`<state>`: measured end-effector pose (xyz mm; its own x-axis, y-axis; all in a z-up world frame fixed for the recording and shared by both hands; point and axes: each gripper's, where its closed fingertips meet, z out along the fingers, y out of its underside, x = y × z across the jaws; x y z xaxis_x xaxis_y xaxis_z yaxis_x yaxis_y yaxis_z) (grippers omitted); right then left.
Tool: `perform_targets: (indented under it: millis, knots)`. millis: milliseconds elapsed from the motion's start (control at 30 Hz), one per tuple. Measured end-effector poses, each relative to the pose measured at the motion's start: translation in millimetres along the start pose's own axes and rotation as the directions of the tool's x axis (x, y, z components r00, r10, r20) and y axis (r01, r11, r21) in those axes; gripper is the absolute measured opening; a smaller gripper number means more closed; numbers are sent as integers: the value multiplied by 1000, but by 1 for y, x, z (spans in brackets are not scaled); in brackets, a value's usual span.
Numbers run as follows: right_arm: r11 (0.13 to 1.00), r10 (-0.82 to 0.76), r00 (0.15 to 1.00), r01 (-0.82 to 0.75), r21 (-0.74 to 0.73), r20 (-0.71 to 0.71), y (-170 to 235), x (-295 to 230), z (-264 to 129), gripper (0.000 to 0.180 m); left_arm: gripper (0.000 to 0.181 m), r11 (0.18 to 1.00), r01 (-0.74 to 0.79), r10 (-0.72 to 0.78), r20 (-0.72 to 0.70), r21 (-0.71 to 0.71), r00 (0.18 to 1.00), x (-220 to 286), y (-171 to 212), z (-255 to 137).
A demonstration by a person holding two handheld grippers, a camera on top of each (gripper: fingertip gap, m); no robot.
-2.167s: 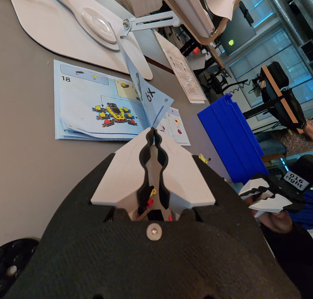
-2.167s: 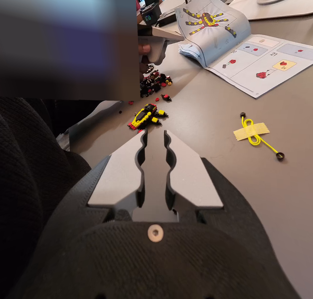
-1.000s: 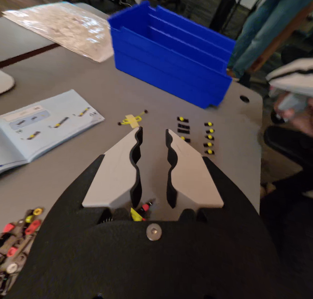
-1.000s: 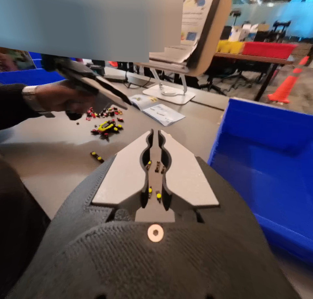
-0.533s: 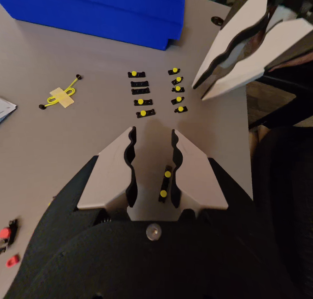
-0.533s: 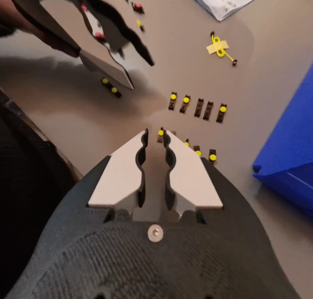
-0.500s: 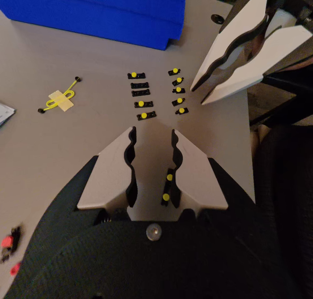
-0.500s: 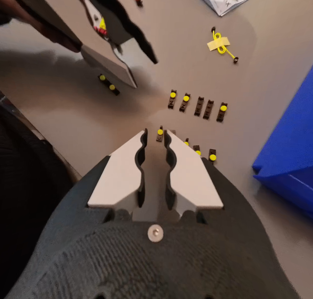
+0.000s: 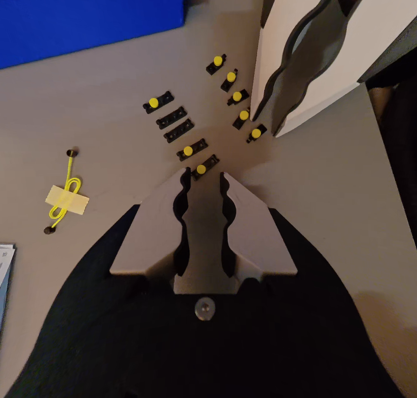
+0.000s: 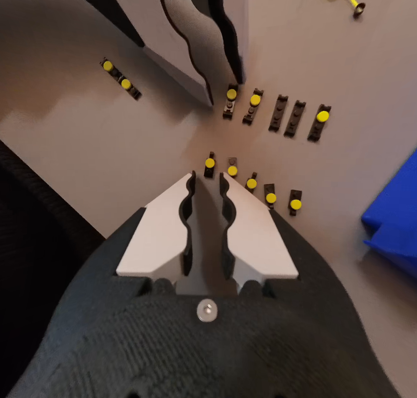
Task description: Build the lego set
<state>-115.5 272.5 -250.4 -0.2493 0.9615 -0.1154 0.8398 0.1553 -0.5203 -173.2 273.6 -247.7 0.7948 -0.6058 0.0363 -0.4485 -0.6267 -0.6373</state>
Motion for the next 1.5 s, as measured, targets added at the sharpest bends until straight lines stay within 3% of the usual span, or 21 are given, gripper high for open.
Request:
perform_targets:
  millis: [200, 367, 700, 900, 1033, 1100, 1200, 1333, 1500]
  knots:
    - [1000, -13, 1000, 13, -1, -11, -2, 2, 2, 15, 23, 1000, -3, 2, -6, -20, 1000, -1, 1, 5]
    - [998, -61, 997, 60, -8, -38, -3, 2, 3, 6, 9, 1000, -10, 10, -4, -26, 1000, 4, 1, 6]
    - [990, -141, 990, 142, 20, -16, -11, -7, 4, 6, 8, 996, 77, -74, 64, -47, 995, 11, 32, -20]
    - [973, -211, 975, 203, 110, 67, -33, -21, 9, 6, 7, 992, 110, -105, 68, -66, 992, 24, 46, -31]
    - [961, -250, 945, 214, 176, 213, -50, -40, 18, 6, 6, 985, 160, -155, 68, -67, 986, 34, 60, -44]
    - [946, -308, 930, 277, 168, 203, -56, -39, 25, 6, 6, 984, 174, -170, 86, -45, 982, 35, 66, -48]
    - [910, -407, 901, 388, 144, 146, -67, -31, 31, 6, 12, 982, 191, -189, 112, -8, 976, 29, 66, -49]
    - [899, -435, 885, 415, 142, 165, -71, -31, 35, 6, 24, 976, 215, -217, 103, 32, 971, 29, 62, -44]
    - [886, -462, 868, 446, 125, 183, -66, -33, 40, 6, 8, 977, 208, -211, 131, 42, 969, 24, 60, -42]
